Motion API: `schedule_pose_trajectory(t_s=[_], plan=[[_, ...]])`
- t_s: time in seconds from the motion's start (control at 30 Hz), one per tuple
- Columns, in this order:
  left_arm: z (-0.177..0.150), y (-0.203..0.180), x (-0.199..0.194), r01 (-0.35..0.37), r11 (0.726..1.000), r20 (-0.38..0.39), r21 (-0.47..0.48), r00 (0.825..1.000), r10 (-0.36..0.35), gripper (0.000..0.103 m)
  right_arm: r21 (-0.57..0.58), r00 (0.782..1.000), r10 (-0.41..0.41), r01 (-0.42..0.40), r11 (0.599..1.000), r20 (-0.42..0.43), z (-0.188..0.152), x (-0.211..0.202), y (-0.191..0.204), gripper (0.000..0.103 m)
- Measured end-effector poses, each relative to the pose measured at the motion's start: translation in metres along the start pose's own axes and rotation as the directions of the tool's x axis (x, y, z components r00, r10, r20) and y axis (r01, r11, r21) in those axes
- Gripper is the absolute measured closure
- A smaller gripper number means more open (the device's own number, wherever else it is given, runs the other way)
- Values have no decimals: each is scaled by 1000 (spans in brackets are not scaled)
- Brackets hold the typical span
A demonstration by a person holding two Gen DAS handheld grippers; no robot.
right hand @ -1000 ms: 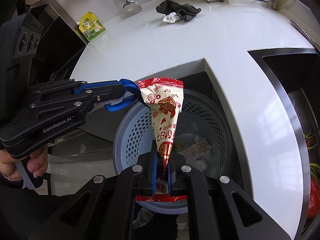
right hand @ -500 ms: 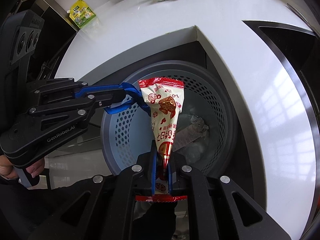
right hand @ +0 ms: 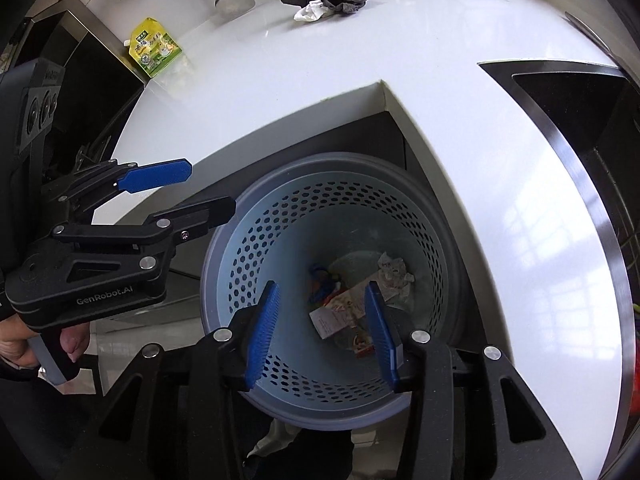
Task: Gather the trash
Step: 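Open both tools to drop the wrapper and clip into the basket, then move the right tool to the grey cloth and grasp it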
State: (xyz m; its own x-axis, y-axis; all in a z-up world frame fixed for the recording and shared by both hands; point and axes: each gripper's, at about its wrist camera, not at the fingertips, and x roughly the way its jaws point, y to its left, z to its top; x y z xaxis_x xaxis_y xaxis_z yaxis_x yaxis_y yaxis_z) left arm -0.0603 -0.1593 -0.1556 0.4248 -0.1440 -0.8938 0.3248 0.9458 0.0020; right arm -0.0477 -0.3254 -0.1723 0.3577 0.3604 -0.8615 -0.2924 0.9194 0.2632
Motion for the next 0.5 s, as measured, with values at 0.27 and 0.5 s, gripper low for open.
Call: schedule_pose_trajectory(t_s=[0.27, 0.5], plan=[[22, 29, -16, -10, 999, 71, -51, 997, 14, 26, -15, 998, -1, 2, 1000, 61, 39, -7, 5, 60], [44, 63, -24, -29, 996, 110, -86, 993, 38, 22, -33, 995, -7, 10, 999, 97, 76, -7, 14, 60]])
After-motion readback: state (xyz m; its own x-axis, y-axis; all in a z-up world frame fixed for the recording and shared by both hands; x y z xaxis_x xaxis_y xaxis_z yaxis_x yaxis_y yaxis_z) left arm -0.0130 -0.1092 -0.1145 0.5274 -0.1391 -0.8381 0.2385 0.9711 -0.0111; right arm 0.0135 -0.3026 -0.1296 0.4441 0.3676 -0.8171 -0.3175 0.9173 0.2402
